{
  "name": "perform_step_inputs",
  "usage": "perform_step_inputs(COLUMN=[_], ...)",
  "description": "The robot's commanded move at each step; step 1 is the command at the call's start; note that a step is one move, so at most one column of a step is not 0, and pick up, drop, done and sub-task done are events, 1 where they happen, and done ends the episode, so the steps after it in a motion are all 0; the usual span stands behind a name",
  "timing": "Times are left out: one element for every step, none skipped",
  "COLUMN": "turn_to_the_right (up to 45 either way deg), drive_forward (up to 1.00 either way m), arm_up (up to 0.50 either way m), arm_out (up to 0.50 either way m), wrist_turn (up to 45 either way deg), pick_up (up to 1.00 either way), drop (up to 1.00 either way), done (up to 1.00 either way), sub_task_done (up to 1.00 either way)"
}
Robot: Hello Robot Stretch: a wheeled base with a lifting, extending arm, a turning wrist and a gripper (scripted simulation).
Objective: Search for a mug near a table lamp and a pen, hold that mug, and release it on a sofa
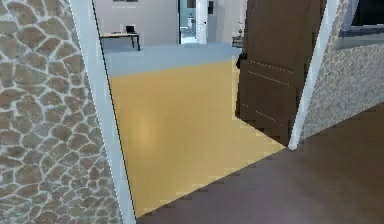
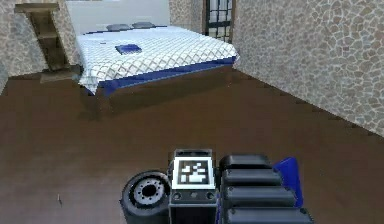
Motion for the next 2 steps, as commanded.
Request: perform_step_inputs(turn_to_the_right=[12.0,0.0], drive_forward=[0.0,1.0], arm_up=[0.0,0.0], arm_out=[0.0,0.0], wrist_turn=[0.0,0.0], pick_up=[0.0,0.0], drop=[0.0,0.0], done=[0.0,0.0], sub_task_done=[0.0,0.0])
